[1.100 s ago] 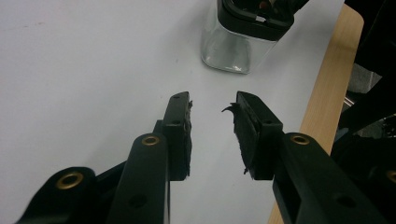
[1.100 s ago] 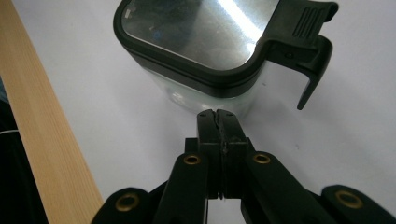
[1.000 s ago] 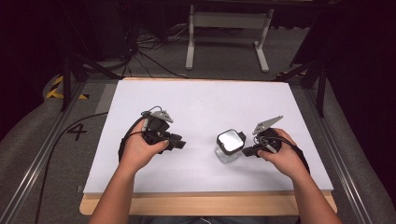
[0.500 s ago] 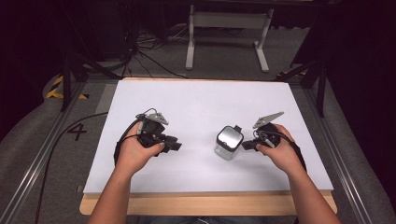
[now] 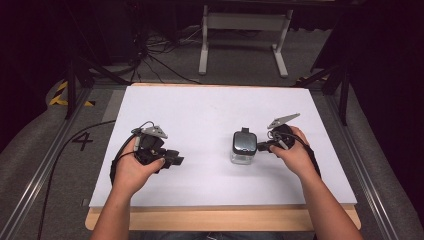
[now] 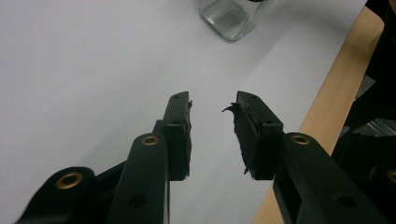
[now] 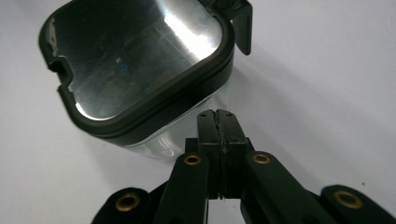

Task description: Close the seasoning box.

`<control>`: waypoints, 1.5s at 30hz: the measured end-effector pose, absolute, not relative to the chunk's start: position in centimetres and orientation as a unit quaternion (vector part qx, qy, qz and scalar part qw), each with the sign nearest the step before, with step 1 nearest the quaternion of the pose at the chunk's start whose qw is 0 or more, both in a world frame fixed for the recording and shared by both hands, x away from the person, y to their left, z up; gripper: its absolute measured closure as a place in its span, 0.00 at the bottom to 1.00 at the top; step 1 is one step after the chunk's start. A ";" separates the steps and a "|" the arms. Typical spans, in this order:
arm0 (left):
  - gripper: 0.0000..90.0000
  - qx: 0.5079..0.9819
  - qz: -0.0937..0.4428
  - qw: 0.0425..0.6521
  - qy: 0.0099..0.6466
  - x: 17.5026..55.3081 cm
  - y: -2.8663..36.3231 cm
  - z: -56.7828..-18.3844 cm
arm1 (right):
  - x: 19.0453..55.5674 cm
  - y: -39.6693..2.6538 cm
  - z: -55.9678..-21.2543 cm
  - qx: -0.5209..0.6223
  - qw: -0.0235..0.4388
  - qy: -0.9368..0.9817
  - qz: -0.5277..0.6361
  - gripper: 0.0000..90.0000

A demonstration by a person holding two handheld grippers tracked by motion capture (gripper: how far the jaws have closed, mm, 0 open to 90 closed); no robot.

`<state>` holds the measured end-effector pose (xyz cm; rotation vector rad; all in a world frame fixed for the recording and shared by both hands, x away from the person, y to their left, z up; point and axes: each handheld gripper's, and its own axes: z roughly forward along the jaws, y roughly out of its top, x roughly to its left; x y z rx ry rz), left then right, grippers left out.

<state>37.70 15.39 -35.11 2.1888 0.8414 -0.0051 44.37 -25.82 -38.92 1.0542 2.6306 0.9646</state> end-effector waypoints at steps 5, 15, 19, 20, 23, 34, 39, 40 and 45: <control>0.74 0.859 -0.002 0.386 0.336 37.4 15.6 -35.2 | 44.9 -25.8 -39.2 0.351 0.080 0.872 0.331 1.00; 0.74 0.858 -0.001 0.388 0.337 37.4 15.8 -35.1 | 45.1 -25.5 -39.4 0.352 0.087 0.869 0.337 1.00; 0.74 0.859 0.001 0.389 0.331 37.7 15.7 -35.0 | 44.7 -26.2 -38.8 0.356 0.090 0.863 0.348 1.00; 0.74 0.858 0.000 0.390 0.333 37.8 15.6 -35.1 | 44.5 -26.5 -38.4 0.358 0.091 0.860 0.352 1.00; 0.74 0.858 0.001 0.389 0.334 38.2 15.6 -35.1 | 43.8 -27.5 -37.1 0.364 0.109 0.849 0.367 0.96; 0.72 0.851 0.017 0.394 0.346 39.4 16.1 -34.9 | 41.6 -32.0 -33.9 0.406 0.167 0.796 0.416 0.70; 0.70 0.841 0.015 0.407 0.356 40.2 17.2 -34.8 | 41.0 -34.2 -33.7 0.412 0.179 0.794 0.410 0.59; 0.70 0.837 0.015 0.411 0.359 40.3 17.5 -34.8 | 41.0 -34.5 -33.8 0.414 0.178 0.794 0.407 0.57; 0.68 0.830 0.031 0.413 0.373 41.1 18.4 -35.2 | 41.0 -35.8 -34.4 0.420 0.185 0.798 0.390 0.52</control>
